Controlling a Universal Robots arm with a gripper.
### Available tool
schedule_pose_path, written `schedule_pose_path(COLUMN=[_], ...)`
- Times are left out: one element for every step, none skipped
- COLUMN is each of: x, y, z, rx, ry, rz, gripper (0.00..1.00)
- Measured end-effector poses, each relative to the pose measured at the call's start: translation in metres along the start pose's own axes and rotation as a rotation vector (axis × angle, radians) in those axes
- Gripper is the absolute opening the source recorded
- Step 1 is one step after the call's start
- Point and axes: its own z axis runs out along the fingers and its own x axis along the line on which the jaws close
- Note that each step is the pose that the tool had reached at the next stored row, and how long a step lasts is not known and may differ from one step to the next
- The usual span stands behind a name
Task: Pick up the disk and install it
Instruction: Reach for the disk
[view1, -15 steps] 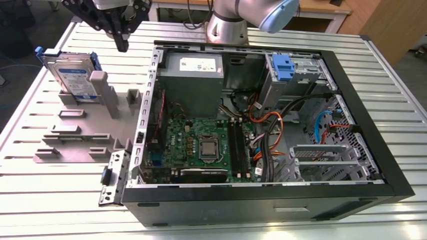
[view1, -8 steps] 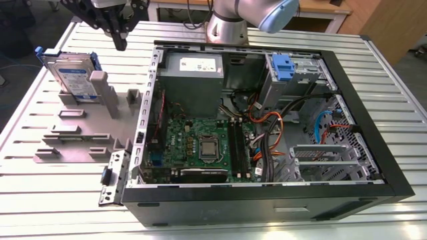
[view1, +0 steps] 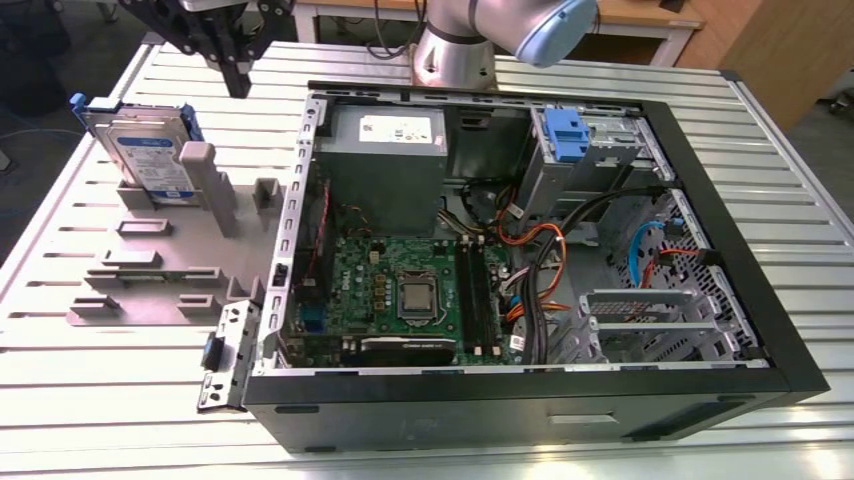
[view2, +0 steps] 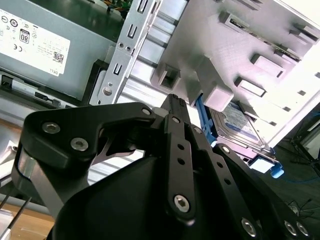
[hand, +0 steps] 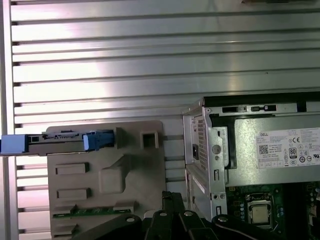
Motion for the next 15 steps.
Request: schedule_pose_path(x=[0.0006, 0.0011, 0.0017, 0.0026, 0.0034, 0.004, 0.0044, 0.005, 0.0056, 0.0062, 0.0069, 0.0075, 0.0083, 0.0089, 0.0094], y=[0.0002, 0.0004, 0.0007, 0.0009, 0.001, 0.0013, 0.0015, 0.0017, 0.0019, 0.0021, 0.0022, 0.0024, 0.0026, 0.0027, 0.0029], z=[0.0, 0.0001, 0.0001, 0.0001, 0.0001, 0.0001, 0.0002, 0.0002, 0.0004, 0.0004, 0.0004, 0.0005, 0.0005, 0.0006, 0.0007], rx=[-0.0001, -0.0001, -0.0001, -0.0001, -0.0001, -0.0001, 0.0, -0.0001, -0.0001, -0.0001, -0.0001, -0.0001, -0.0001, 0.0, -0.0001], ry=[-0.0001, 0.0, -0.0001, -0.0001, -0.0001, -0.0001, 0.0, 0.0, 0.0, 0.0001, 0.0001, 0.0, 0.0001, 0.0001, 0.0001], rz=[0.0, 0.0, 0.0, 0.0, 0.0, 0.0, 0.0, 0.0, 0.0, 0.0, 0.0, 0.0, 0.0, 0.0, 0.0], gripper=[0.11, 0.11, 0.11, 0.11, 0.11, 0.11, 0.11, 0.11, 0.11, 0.11, 0.11, 0.11, 0.11, 0.11, 0.11])
